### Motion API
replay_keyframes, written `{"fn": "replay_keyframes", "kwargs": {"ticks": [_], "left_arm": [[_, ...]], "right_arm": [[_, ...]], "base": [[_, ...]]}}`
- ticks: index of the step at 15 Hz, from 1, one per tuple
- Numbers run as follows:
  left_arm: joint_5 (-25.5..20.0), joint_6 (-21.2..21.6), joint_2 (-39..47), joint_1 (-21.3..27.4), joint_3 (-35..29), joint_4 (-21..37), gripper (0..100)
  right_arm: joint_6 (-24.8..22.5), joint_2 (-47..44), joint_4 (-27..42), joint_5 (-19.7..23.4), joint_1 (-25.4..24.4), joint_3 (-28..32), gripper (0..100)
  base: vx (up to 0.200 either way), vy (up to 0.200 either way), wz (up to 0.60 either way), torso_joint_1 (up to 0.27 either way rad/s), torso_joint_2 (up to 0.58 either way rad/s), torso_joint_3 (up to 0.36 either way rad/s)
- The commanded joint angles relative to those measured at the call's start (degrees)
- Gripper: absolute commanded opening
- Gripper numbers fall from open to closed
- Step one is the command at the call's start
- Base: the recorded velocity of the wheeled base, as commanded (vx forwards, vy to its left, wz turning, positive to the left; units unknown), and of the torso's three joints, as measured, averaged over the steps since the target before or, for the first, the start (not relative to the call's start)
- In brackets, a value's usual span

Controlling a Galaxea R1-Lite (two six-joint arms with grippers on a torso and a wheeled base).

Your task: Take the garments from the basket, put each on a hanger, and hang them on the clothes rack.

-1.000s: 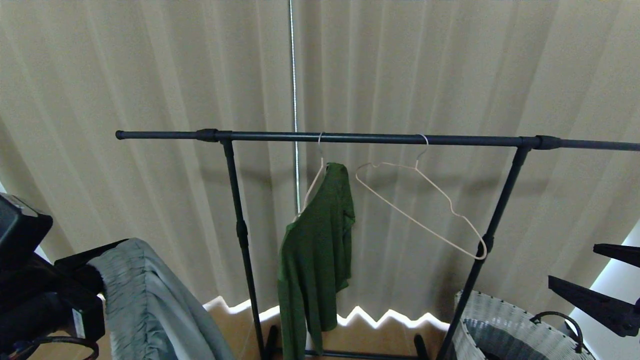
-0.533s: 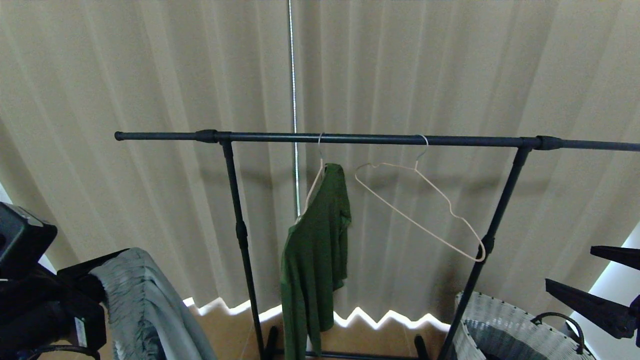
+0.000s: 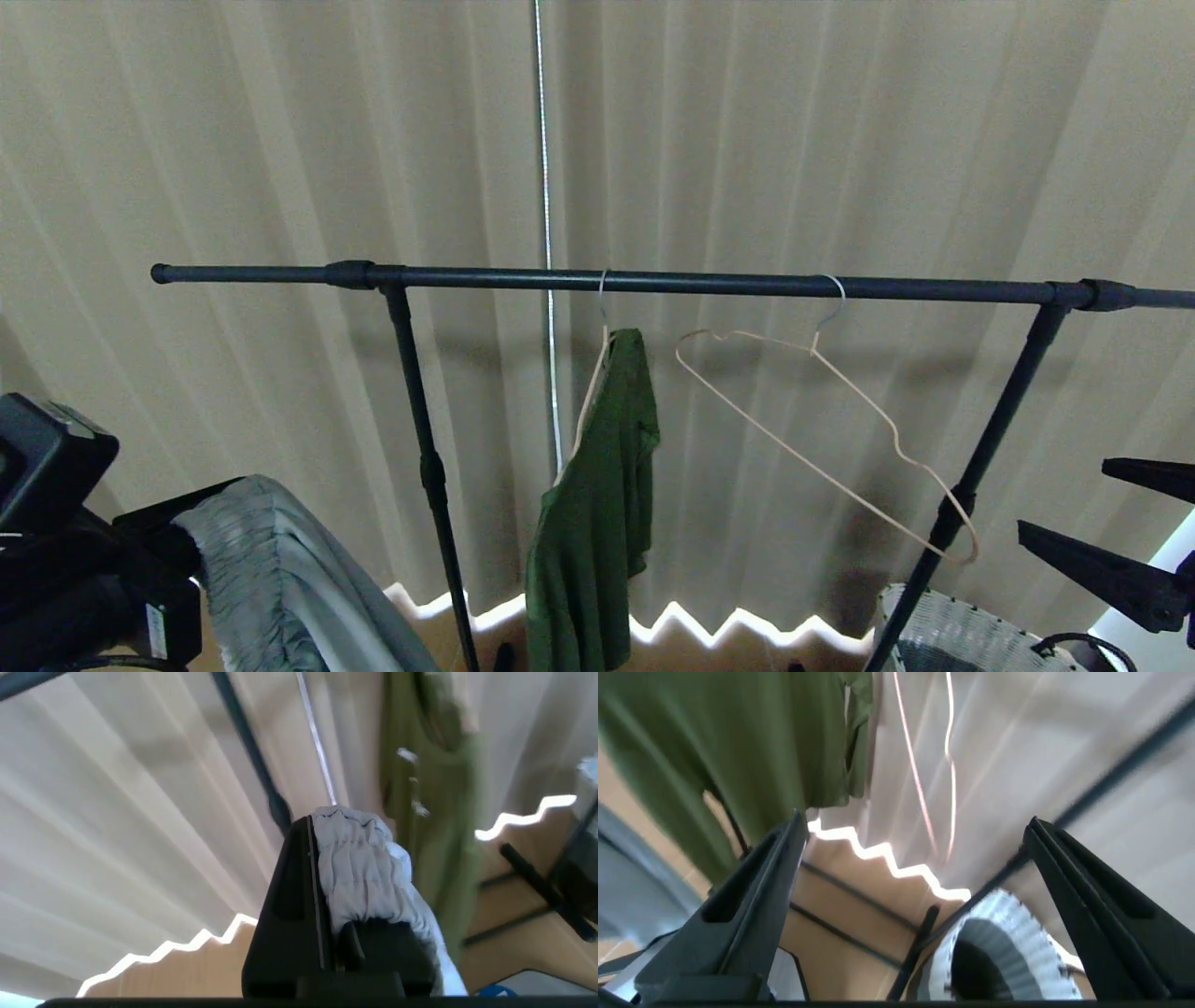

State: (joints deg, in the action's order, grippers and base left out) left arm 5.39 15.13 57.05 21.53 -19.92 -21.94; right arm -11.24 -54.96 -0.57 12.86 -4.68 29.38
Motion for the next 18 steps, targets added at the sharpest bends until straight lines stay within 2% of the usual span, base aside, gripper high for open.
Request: {"fn": "replay_keyframes", "kwargs": {"ticks": [1,4,8,12,15,18], "left_arm": [[0.0,-0.1,-1.3,-0.1,2.2,-0.1,0],[-0.2,-0.9,-2.7,-3.1,3.6,0.0,0],[-5.2,-3.9,-2.3,-3.2,3.0,-1.9,0],[-5.2,-3.8,-2.3,-3.2,4.3,-2.1,0],[-5.2,-3.6,-4.5,-2.6,4.1,-2.2,0],[-5.3,-3.2,-4.4,-2.5,4.2,-2.2,0]], "right_arm": [[0.0,-0.1,0.0,0.1,-0.1,0.0,100],[0.2,0.1,-0.2,0.2,0.0,0.0,100],[0.1,0.0,0.1,0.0,0.3,0.0,100],[0.1,-3.8,1.1,0.1,0.1,1.0,100],[0.0,-12.4,0.7,0.0,0.0,4.4,100],[0.1,-23.9,0.8,-0.1,0.4,11.9,100]], "base": [[0.000,0.000,0.00,0.000,0.00,0.000],[0.000,0.000,0.00,0.000,0.00,0.000],[0.000,0.000,0.00,0.000,0.00,0.000],[0.000,0.000,0.00,0.000,0.00,0.000],[0.000,0.000,0.00,0.000,0.00,0.000],[0.000,0.000,0.00,0.000,0.00,0.000]]}}
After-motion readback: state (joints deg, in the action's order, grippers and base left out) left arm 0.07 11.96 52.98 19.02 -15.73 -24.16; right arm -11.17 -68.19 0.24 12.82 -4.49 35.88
